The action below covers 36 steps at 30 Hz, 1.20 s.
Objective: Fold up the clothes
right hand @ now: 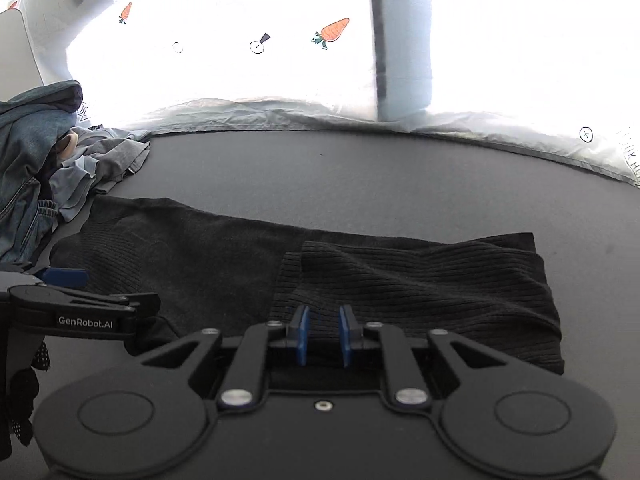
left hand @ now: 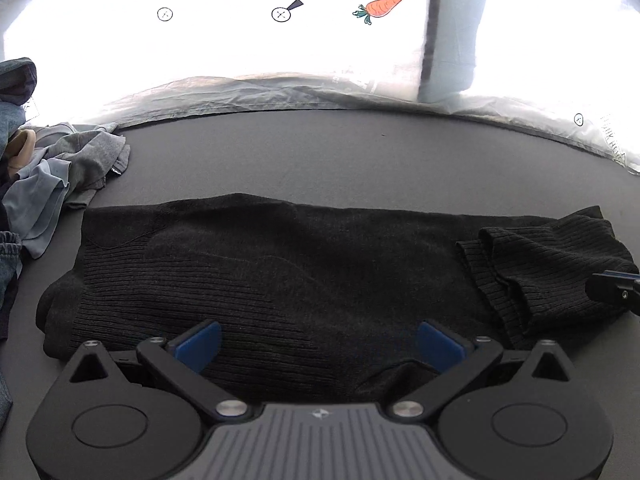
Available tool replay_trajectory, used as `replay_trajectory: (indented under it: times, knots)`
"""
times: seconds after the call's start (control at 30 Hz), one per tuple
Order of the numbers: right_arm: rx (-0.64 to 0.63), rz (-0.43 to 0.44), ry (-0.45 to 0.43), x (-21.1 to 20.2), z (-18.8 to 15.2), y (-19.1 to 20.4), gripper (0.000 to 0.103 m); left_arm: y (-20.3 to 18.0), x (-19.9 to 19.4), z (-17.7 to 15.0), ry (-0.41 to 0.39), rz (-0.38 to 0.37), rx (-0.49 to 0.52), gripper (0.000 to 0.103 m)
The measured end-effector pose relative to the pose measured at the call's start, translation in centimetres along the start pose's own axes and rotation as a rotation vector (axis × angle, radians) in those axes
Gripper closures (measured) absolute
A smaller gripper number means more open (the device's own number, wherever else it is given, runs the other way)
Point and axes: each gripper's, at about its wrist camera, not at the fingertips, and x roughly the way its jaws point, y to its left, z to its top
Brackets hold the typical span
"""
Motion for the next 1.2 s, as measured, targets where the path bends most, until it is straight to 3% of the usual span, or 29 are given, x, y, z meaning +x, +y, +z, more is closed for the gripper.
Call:
replay_trajectory:
  times: [0.17, 0.27, 0.43, 0.53, 0.6, 0.63, 0.67, 0.77, 0.9, 1.07, 1.2]
  knots:
    - [0.196, -0.18, -0.011, -0.2, -0.6, -6.4, 0.08, -4.7, -0.3, 2.1, -0.02, -0.167, 0.093, 0.0]
    - [0.283, -0.229, -0.018, -0.5, -1.1, -9.3, 0.066, -6.8, 0.6, 2.8, -0.002, -0.25, 0.102, 0.001]
    - [0.347, -0.252, -0.012, -0.7, -2.2, -11.3, 0.066, -7.5, 4.2, 3.5, 0.096, -0.315, -0.045, 0.004]
    - [0.355, -0.244, -0.002, -0.4, -2.7, -11.4, 0.065, -7.5, 6.1, 3.7, 0.144, -0.286, -0.117, 0.007]
    - [0.353, -0.239, 0.004, -0.3, -2.8, -11.4, 0.065, -7.8, 6.2, 3.7, 0.124, -0.264, -0.118, 0.012]
    - [0.352, -0.237, 0.006, -0.2, -2.8, -11.4, 0.065, -8.0, 6.1, 3.7, 0.112, -0.266, -0.105, 0.027]
    - [0.351, -0.235, 0.008, -0.2, -2.8, -11.4, 0.065, -8.2, 6.0, 3.7, 0.105, -0.268, -0.087, 0.05]
    - [0.358, -0.234, 0.009, 0.0, -2.8, -11.5, 0.065, -8.6, 5.6, 3.7, 0.086, -0.27, -0.04, 0.08]
    - [0.36, -0.237, 0.01, 0.0, -2.9, -11.5, 0.064, -8.3, 4.2, 4.0, 0.054, -0.288, 0.0, 0.091]
    - [0.371, -0.241, 0.008, -0.1, -3.1, -11.7, 0.063, -8.5, 1.1, 4.7, -0.047, -0.271, 0.089, 0.092]
    - [0.372, -0.239, -0.001, -0.2, -3.0, -11.7, 0.061, -6.8, 0.6, 4.3, -0.062, -0.208, 0.069, 0.092]
